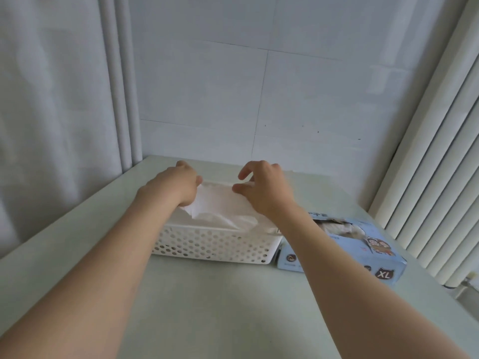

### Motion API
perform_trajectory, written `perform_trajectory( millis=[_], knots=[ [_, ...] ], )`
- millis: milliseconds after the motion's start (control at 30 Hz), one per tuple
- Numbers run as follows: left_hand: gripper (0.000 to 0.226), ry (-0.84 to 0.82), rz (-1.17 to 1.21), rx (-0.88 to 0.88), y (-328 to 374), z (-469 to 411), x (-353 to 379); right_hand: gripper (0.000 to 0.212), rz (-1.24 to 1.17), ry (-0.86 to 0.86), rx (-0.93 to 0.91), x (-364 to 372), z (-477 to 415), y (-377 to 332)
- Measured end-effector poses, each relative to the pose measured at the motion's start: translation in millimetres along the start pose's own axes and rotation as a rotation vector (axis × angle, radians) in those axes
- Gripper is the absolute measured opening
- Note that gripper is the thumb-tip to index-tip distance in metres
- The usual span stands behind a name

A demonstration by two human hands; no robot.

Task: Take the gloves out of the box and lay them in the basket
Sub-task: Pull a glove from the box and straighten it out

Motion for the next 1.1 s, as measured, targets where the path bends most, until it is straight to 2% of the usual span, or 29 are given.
perform_trajectory(
  millis=[133,267,367,433,500,533,600,667,800,900,967,1033,1100],
  knots=[
    [0.055,0.051,-0.109,-0.04,-8.4,-5.4,4.2,0.035,0.091,-0.098,-0.006,8.7,-9.2,-1.8],
    [0.063,0.047,-0.186,-0.019,-6.7,-0.1,5.6,0.034,0.368,-0.013,-0.101,9.4,-5.0,-4.5],
    [0.063,0.056,-0.27,0.051,-3.8,3.7,3.1,0.022,0.296,0.008,-0.117,1.3,5.2,-7.5],
    [0.043,0.071,-0.338,0.192,-0.4,1.2,2.7,0.018,0.186,-0.093,-0.11,-0.6,15.5,-7.1],
    [0.025,0.0,-0.292,0.305,3.4,-0.7,3.5,0.026,0.163,-0.245,-0.104,2.3,26.5,-5.8],
    [0.025,-0.075,-0.246,0.335,6.7,0.9,4.5,0.034,0.182,-0.302,-0.098,3.8,30.9,-4.5],
    [0.037,-0.224,-0.252,0.365,15.1,7.6,8.2,0.045,0.187,-0.352,-0.077,5.7,34.5,-2.1],
    [0.05,-0.322,-0.353,0.355,23.6,12.7,14.8,0.047,0.164,-0.356,-0.057,5.5,34.4,0.3],
    [0.061,-0.399,-0.383,0.304,25.7,10.2,27.1,0.043,0.147,-0.305,-0.023,7.8,38.0,-0.8],
    [0.055,-0.34,-0.349,0.3,26.1,10.8,24.4,0.038,0.124,-0.118,-0.01,1.3,37.4,-2.0],
    [0.039,-0.229,-0.313,0.346,33.0,13.1,19.7,0.037,0.129,0.016,0.029,-10.2,36.5,1.7],
    [0.023,-0.075,-0.22,0.438,46.8,17.5,16.3,0.039,0.126,0.062,0.097,-24.1,37.6,15.3],
    [0.02,0.023,-0.078,0.557,64.2,27.5,16.2,0.04,0.16,0.067,0.171,-37.4,41.8,35.8]
  ],
)
Point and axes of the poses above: each hand's wrist, its own z-axis away from the middle knuckle, its own x-axis out of the palm, y = z × x, the point moved 2 cm from there along -z, towards the middle knuckle, and after that the axes turned 5 degrees about -y, right-handed, at the moved point
